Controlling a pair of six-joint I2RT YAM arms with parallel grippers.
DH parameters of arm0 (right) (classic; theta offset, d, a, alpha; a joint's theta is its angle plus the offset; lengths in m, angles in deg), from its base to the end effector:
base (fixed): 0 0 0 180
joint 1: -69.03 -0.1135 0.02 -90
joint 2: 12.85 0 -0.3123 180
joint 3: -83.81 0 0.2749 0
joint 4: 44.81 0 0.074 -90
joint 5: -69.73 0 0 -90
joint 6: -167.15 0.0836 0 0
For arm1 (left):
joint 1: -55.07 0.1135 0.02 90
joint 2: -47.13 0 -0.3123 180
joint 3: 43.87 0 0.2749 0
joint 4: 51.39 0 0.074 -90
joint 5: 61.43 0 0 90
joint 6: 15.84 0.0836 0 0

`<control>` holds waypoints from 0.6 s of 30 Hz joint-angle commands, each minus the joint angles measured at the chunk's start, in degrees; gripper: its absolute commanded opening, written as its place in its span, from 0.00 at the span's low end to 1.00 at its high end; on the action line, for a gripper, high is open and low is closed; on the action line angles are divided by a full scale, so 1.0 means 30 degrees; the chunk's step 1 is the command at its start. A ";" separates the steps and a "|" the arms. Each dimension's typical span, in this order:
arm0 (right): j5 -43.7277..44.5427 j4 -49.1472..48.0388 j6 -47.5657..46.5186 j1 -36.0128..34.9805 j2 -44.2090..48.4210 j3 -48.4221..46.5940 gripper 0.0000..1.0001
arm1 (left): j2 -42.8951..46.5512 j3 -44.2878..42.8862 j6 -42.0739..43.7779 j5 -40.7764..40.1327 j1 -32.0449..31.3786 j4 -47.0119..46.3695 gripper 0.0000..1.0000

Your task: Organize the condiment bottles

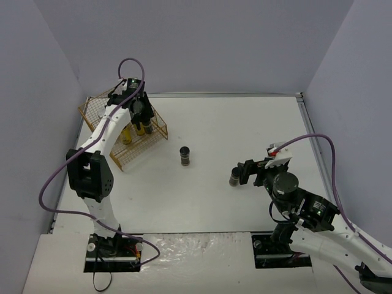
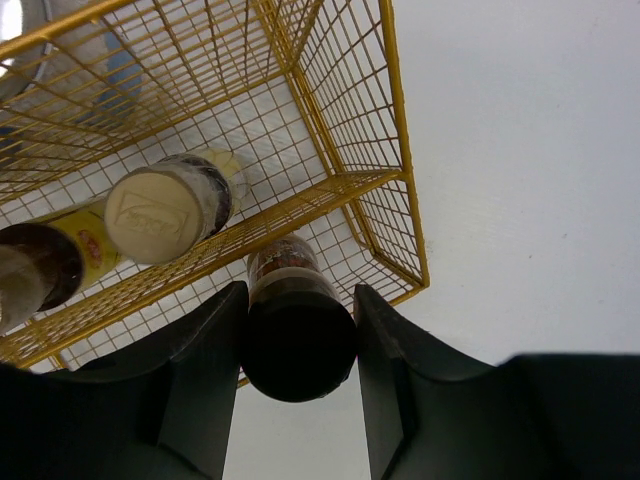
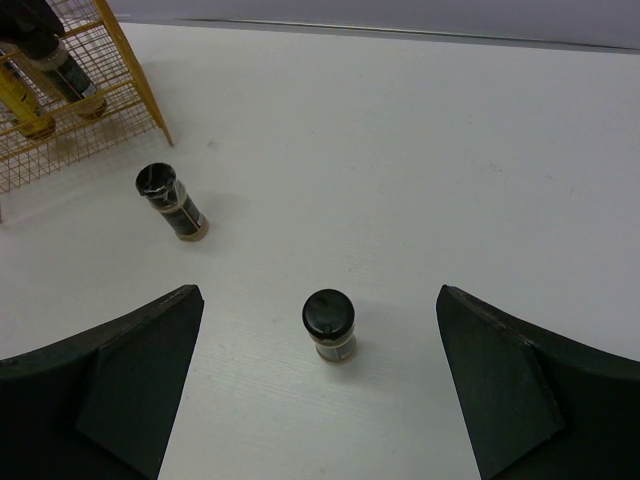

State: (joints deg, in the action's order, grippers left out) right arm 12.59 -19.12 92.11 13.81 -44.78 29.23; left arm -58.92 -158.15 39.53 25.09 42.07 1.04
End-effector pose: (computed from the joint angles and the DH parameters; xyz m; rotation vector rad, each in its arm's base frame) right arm 0.1243 0.0995 0.3769 -0.1286 1.6315 0.4789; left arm 0.4798 -0.1056 0.3432 -0.4737 2.3179 -0.3377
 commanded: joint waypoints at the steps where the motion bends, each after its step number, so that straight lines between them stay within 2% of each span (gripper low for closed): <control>1: 0.0442 -0.1258 0.0087 -0.0108 -0.0498 -0.0070 1.00 | -0.0164 -0.0763 -0.0541 0.0379 0.0142 -0.1039 0.12; 8: 0.0501 -0.1258 0.0140 -0.0108 -0.0603 -0.0014 1.00 | -0.0725 -0.0125 -0.0817 0.0281 0.0142 -0.1699 0.26; 12: 0.0501 -0.1258 0.0140 -0.0108 -0.0576 -0.0016 1.00 | -0.0962 -0.0095 -0.0790 0.0273 0.0142 -0.1648 0.40; 18: 0.0443 -0.1258 0.0156 -0.0108 -0.0590 -0.0012 1.00 | -0.1058 0.0139 -0.0835 0.0358 0.0142 -0.1596 0.53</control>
State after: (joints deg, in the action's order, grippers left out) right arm 12.61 -19.13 92.13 13.81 -45.49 29.34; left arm -63.04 -157.02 37.50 27.00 42.05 -0.70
